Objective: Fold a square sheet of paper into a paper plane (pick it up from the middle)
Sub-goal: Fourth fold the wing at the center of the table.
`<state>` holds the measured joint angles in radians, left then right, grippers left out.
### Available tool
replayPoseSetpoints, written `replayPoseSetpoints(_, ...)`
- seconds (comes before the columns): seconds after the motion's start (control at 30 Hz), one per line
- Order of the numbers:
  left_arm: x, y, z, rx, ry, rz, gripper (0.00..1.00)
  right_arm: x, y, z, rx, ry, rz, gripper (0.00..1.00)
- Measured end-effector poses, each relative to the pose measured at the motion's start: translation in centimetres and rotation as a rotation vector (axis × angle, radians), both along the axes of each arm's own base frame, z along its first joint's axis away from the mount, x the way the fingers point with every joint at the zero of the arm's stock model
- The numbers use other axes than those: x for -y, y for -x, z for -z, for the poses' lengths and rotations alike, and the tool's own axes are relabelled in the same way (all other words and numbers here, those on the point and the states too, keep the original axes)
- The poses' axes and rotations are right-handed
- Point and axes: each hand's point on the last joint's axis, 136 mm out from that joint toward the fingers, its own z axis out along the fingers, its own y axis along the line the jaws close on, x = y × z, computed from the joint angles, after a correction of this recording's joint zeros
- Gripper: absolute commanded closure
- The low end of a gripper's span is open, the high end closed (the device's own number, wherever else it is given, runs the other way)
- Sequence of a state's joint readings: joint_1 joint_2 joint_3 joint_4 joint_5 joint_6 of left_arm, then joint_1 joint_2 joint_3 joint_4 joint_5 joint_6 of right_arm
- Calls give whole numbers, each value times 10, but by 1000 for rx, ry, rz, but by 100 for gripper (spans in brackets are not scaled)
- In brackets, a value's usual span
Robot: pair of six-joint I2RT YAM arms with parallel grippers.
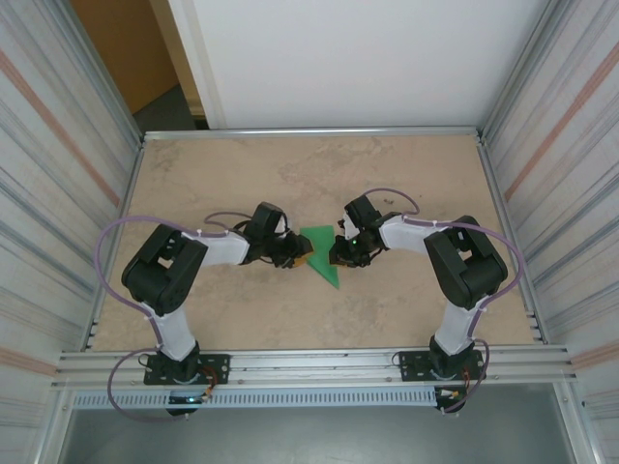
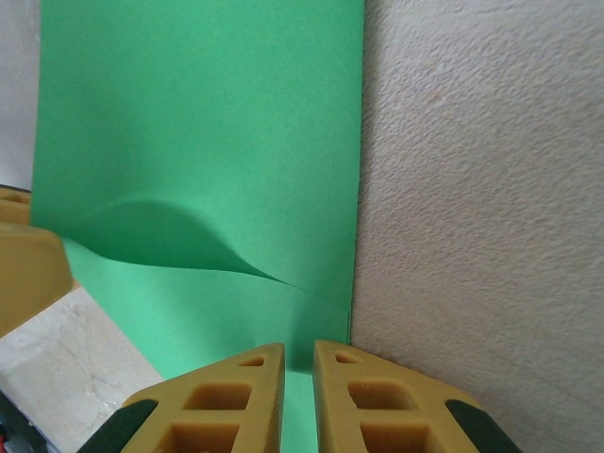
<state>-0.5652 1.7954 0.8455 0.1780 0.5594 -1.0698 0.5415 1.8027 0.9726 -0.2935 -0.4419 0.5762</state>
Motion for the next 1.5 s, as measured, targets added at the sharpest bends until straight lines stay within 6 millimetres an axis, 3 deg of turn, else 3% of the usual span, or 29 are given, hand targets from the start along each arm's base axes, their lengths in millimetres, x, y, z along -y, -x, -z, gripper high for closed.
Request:
replayPoseSetpoints(0.23,3,-7,-14,38,92,43,70,0,0,0,0,-1,1,84)
replayPoseSetpoints(0.57,3,-3,-5,47,128,164,71,1,-1,0,0,-3,4,84)
replayPoseSetpoints(0.8,7,-1,-6,54,132,225,81,1,-1,-1,-1,-6,3,82)
replayPoseSetpoints(1.03,7,2,-6,57,128,250,93,0,-5,-7,29,-12,0,68)
replayPoseSetpoints(1.27,4,3,-5,51,109,241,95,9,-19,-30,154,-7,7,54)
replayPoseSetpoints(1.5,-2,-13,-24,85,66,135,95,15,-34,-67,448,88,-70,54)
